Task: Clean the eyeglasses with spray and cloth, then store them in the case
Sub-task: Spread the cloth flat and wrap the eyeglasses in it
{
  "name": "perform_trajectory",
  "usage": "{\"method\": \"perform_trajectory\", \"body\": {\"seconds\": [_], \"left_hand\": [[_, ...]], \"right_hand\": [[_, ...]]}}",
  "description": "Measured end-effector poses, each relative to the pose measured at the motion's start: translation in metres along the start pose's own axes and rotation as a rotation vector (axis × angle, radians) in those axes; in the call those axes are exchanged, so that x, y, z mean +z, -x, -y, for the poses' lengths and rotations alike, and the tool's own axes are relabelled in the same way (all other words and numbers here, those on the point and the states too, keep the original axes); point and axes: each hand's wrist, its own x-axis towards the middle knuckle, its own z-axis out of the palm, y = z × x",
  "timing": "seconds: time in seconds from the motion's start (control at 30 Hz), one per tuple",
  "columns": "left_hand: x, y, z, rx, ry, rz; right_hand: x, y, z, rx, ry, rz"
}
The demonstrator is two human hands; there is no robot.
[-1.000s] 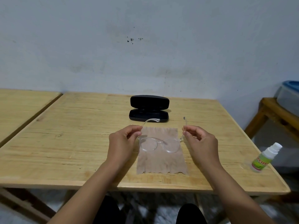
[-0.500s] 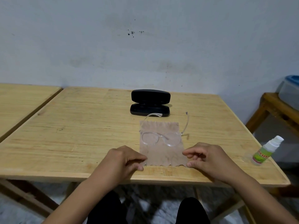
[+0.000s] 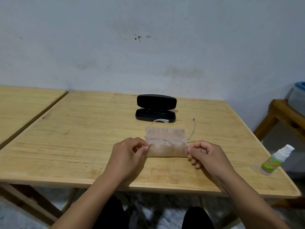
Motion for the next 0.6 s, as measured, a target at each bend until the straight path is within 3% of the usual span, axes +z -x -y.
{"method": "perform_trajectory", "body": {"seconds": [0.17,0.37,0.6], "left_hand": [[0.008,-0.014,-0.009,-0.154,0.108,-0.044],[0.023,-0.027,-0.018,-0.273,0.254,-0.077],[0.025,-0.024,-0.023,-0.31,0.273,-0.015]], "right_hand": [[0.011,-0.008,0.004,0.156,-0.335,-0.098],[0.023,-0.013,0.003,0.219,-0.639,-0.109],[0.025,-0.014,-0.001,0.173,-0.6,-0.056]]}}
